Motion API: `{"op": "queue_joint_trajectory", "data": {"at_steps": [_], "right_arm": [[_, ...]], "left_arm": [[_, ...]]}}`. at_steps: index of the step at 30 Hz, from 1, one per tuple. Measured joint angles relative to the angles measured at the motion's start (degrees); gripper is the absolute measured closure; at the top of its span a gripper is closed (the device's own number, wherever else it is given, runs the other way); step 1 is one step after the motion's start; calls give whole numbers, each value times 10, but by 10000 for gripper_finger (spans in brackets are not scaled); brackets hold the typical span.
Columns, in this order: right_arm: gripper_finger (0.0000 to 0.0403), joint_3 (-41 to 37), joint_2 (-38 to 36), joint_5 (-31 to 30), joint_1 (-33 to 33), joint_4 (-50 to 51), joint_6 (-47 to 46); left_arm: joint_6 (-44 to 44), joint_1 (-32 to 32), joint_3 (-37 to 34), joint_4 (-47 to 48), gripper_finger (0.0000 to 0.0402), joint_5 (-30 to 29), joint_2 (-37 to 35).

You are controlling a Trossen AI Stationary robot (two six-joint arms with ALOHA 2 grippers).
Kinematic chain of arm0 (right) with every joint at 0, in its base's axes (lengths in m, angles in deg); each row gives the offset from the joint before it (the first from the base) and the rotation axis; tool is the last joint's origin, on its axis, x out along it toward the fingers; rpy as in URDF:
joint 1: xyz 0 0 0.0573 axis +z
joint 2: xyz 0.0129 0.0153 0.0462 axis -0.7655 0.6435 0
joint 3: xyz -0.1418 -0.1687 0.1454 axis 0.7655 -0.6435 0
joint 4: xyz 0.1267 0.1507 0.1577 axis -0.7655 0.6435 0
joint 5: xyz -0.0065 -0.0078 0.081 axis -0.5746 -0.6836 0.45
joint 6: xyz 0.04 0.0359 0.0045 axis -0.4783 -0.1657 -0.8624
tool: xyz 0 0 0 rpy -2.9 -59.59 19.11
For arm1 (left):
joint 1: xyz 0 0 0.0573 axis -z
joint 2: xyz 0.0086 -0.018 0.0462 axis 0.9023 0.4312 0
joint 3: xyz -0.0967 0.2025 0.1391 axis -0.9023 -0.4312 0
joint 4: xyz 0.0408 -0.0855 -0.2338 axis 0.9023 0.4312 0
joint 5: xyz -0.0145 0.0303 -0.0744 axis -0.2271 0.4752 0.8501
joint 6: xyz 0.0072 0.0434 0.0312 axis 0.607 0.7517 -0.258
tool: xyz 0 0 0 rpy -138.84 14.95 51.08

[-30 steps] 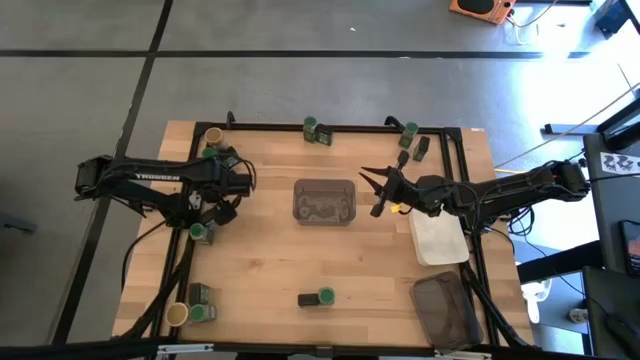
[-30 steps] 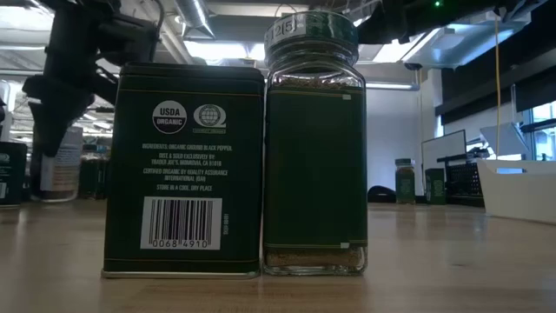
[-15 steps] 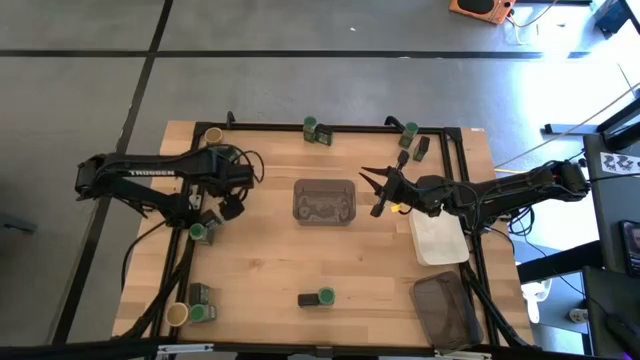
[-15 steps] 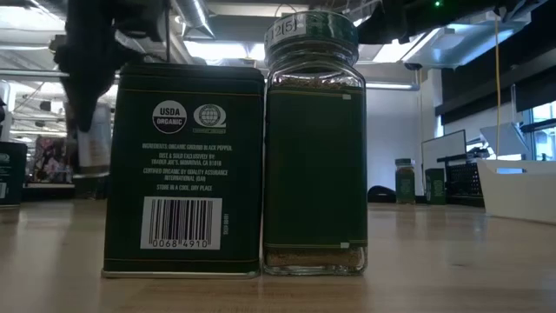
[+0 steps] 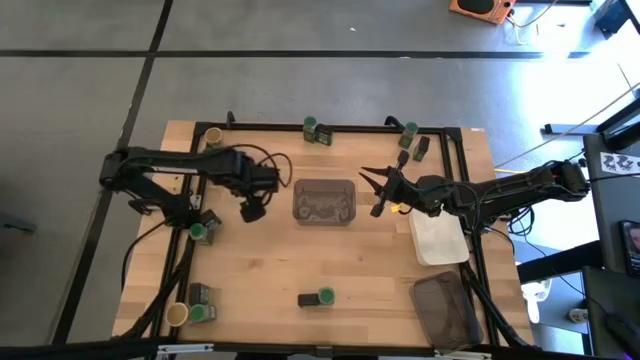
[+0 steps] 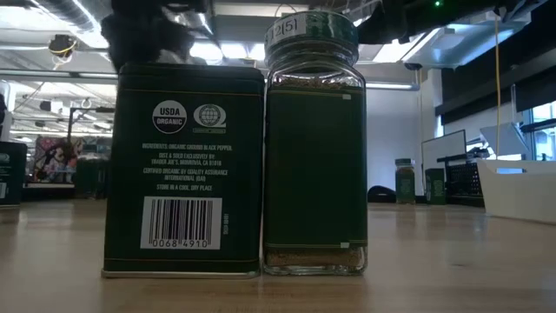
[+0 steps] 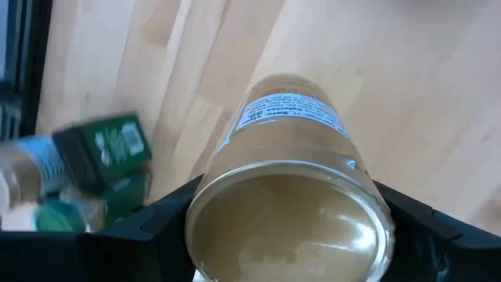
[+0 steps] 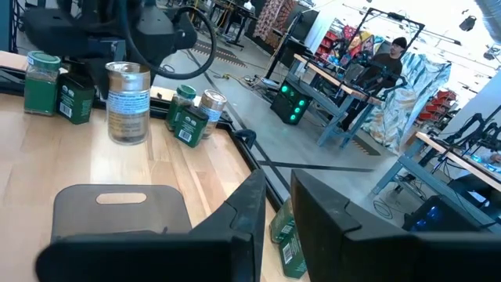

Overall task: Sort spices by type
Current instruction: Put the center brown seasoning bottle into the top black bin

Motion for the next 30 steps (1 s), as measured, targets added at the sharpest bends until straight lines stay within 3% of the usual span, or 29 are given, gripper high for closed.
{"op": "queue_joint_trajectory", "data": {"at_steps": [16, 30], "right_arm": [[338, 0, 0, 0, 0, 0, 0], [338, 0, 0, 0, 0, 1, 0]], "left_arm": [[105, 15, 228, 8, 122, -24, 168], [197, 2, 250, -69, 122, -12, 272]]}}
